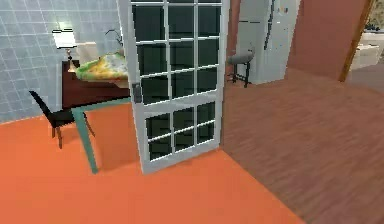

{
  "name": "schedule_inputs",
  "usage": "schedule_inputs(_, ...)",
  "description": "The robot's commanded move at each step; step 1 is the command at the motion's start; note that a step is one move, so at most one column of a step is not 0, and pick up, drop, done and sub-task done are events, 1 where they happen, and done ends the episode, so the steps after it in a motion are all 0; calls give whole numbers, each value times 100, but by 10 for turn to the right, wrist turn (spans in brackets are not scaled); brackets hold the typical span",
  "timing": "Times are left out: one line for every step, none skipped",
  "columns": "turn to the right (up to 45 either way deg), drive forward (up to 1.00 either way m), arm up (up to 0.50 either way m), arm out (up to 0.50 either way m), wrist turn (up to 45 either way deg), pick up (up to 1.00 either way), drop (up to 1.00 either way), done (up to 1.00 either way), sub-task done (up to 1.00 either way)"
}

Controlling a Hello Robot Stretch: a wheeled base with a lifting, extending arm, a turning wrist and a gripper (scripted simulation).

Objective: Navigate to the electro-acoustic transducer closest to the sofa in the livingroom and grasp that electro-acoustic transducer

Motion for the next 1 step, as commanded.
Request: schedule_inputs(-60, 0, 0, 0, 0, 0, 0, 0, 0)
